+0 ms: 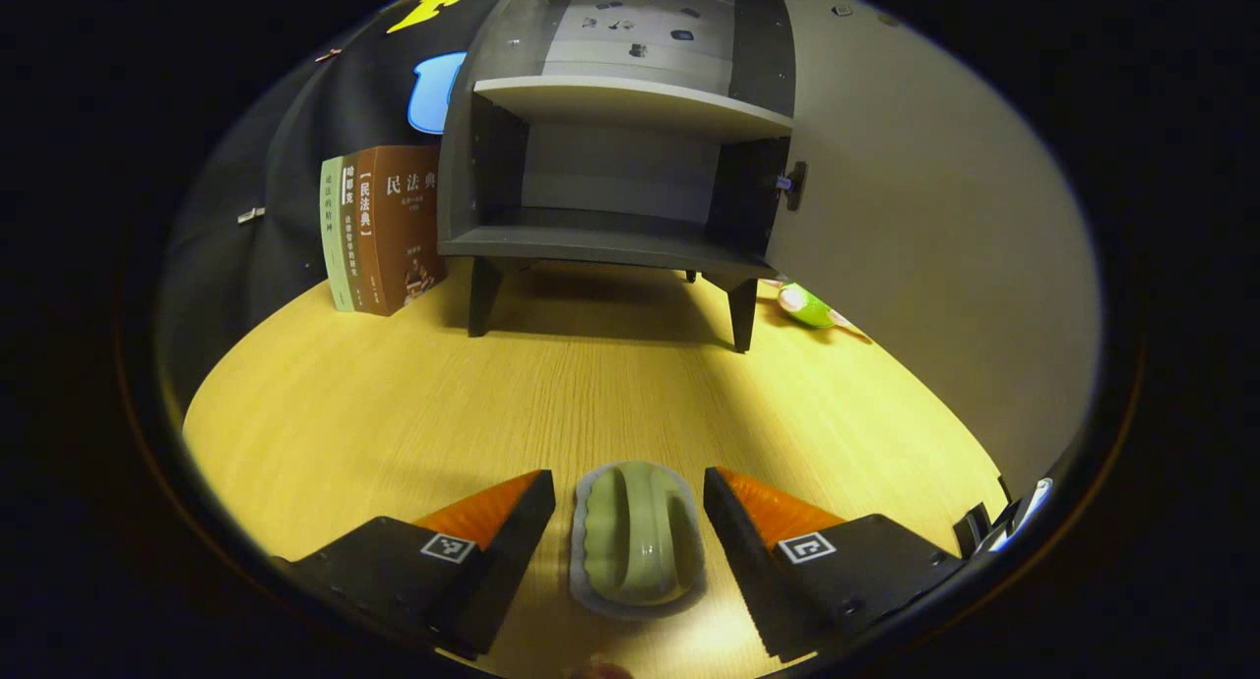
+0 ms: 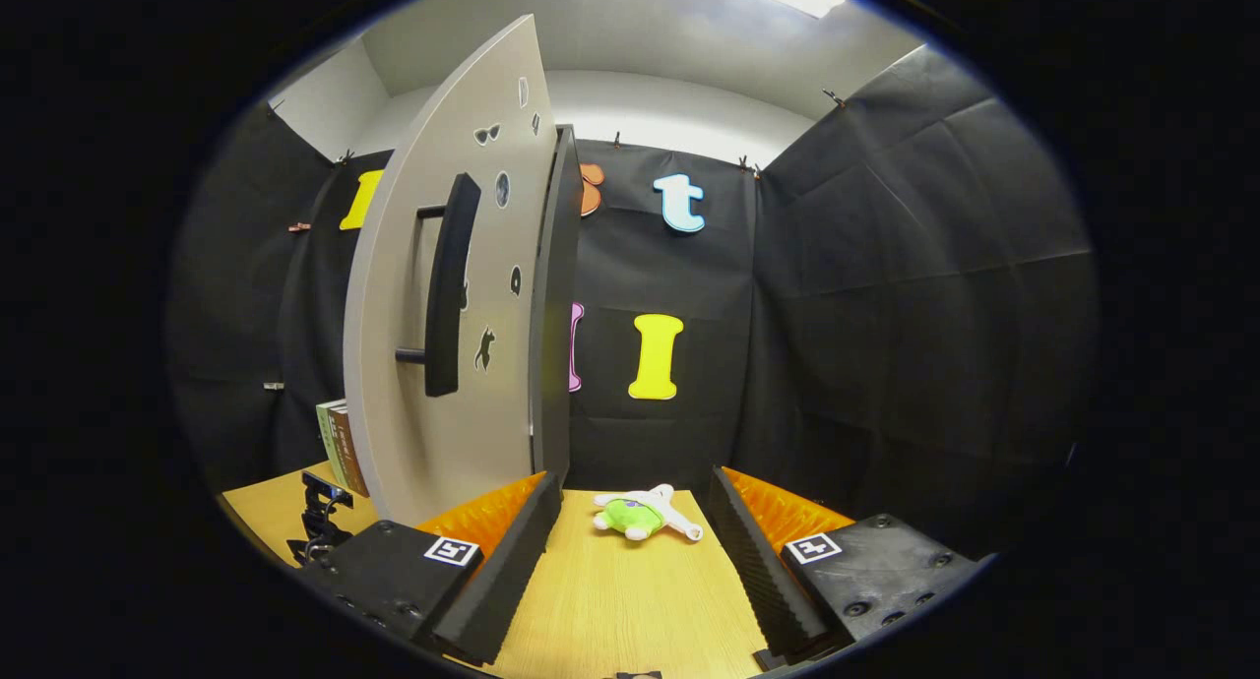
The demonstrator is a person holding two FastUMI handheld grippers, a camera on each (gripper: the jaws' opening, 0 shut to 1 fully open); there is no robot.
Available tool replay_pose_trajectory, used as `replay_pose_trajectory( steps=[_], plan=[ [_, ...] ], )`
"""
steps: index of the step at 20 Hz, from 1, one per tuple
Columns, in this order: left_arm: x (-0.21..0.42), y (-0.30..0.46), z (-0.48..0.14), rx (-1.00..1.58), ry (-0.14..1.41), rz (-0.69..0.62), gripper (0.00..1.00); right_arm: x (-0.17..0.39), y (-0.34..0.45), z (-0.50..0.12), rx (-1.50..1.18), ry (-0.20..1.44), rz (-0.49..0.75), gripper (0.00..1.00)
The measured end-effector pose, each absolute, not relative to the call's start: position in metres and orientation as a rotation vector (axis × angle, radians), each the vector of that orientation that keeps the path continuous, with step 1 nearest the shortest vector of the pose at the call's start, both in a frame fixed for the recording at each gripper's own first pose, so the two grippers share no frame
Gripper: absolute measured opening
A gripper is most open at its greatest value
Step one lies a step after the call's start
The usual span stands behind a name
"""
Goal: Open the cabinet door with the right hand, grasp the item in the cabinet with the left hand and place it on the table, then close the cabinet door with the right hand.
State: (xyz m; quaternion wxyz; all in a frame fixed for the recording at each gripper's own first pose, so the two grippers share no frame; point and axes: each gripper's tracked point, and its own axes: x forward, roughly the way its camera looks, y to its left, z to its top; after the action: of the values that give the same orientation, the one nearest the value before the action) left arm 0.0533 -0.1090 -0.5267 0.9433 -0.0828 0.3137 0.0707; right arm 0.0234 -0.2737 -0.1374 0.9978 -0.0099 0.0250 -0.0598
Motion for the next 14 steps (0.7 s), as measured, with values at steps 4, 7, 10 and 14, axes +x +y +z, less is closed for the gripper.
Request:
replay_pose_trajectory(
  steps=[4, 7, 10, 14],
  plan=[
    [0.039, -0.105, -0.465, -0.112, 0.577, 0.104, 0.95, 0.007, -0.263, -0.119, -0.020, 0.051, -0.127, 0.96],
    [0.018, -0.094, -0.399, -0.053, 0.527, 0.063, 0.95, -0.005, -0.250, -0.116, -0.001, 0.086, -0.136, 0.96],
    [0.004, -0.080, -0.315, -0.004, 0.432, 0.034, 0.95, -0.018, -0.227, -0.111, 0.010, 0.117, -0.125, 0.97],
    [-0.005, -0.064, -0.214, 0.011, 0.312, -0.020, 0.95, -0.026, -0.194, -0.093, 0.007, 0.097, -0.070, 0.96]
  ],
)
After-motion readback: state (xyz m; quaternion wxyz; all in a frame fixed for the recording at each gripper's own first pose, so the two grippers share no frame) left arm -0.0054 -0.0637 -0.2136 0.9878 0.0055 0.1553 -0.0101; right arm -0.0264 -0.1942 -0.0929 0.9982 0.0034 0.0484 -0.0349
